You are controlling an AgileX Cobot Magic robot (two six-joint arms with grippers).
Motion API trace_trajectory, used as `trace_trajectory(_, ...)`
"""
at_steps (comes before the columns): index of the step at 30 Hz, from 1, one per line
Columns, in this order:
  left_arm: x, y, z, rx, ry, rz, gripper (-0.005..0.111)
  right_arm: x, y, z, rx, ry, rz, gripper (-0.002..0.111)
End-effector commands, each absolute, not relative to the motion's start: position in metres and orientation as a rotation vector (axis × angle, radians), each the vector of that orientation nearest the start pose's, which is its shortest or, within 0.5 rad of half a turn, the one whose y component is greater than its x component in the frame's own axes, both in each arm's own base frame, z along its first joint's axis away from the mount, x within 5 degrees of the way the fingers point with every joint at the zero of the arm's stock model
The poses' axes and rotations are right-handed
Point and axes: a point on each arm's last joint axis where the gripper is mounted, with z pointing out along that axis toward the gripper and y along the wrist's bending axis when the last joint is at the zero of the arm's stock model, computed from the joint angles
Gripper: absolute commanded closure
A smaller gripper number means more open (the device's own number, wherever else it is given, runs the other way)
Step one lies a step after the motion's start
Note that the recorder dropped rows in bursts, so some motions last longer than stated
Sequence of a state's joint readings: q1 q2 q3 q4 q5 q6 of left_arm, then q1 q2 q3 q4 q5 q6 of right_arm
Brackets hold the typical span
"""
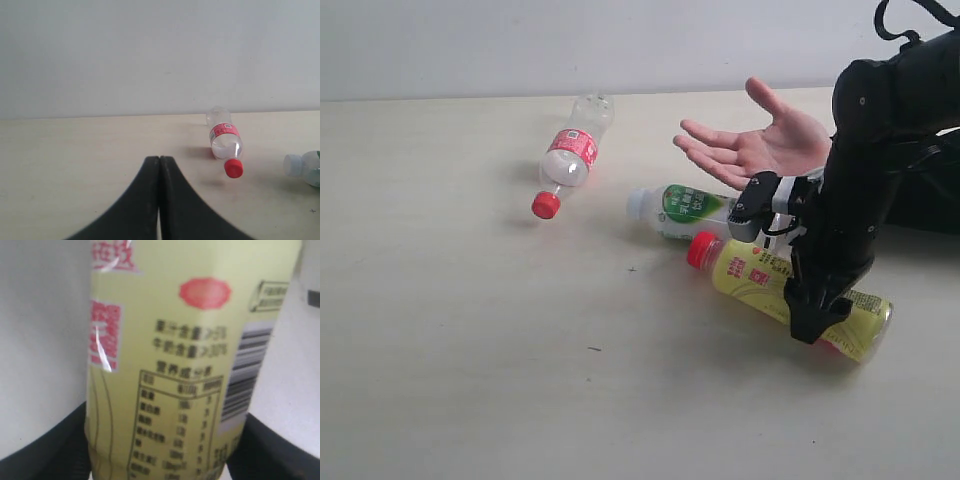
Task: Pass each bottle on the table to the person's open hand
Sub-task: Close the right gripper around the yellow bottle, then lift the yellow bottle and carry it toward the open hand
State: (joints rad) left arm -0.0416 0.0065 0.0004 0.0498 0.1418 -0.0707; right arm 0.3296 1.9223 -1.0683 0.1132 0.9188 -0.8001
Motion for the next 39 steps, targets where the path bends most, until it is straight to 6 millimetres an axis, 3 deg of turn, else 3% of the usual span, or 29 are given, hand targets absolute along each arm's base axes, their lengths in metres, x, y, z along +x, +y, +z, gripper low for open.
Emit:
trace_trajectory(1, 0.056, -0.002, 0.201, 0.007, 1.623, -0.057, 0.107, 0.297, 0.110, 0.128, -1.642, 2.819, 0.210, 0.062)
trace_trajectory(6, 0.056, -0.002, 0.201, 0.007, 1.623, -0.057, 0.107, 0.288, 0.108, 0.132, -1.653, 2.921, 0.262, 0.095)
trace_trajectory(9, 0.056, -0.002, 0.201, 0.007, 1.623, -0.057, 0.107, 0.284, 0.107, 0.137, -1.695, 2.976, 0.305, 0.108)
trace_trajectory(18, 0.056, -0.002, 0.201, 0.007, 1.623, -0.057, 0.107, 0.284, 0.116, 0.174, -1.546, 2.943, 0.422, 0.108)
trace_trajectory(35, 0.056, -0.002, 0.201, 0.007, 1.623, -0.057, 0.107, 0.257, 0.107, 0.261, -1.429, 2.693, 0.315, 0.108)
trace_trajectory(39, 0.056, -0.002, 0.201, 0.007, 1.623, -0.057, 0.107, 0.250, 0.104, 0.284, -1.302, 2.623, 0.275, 0.108)
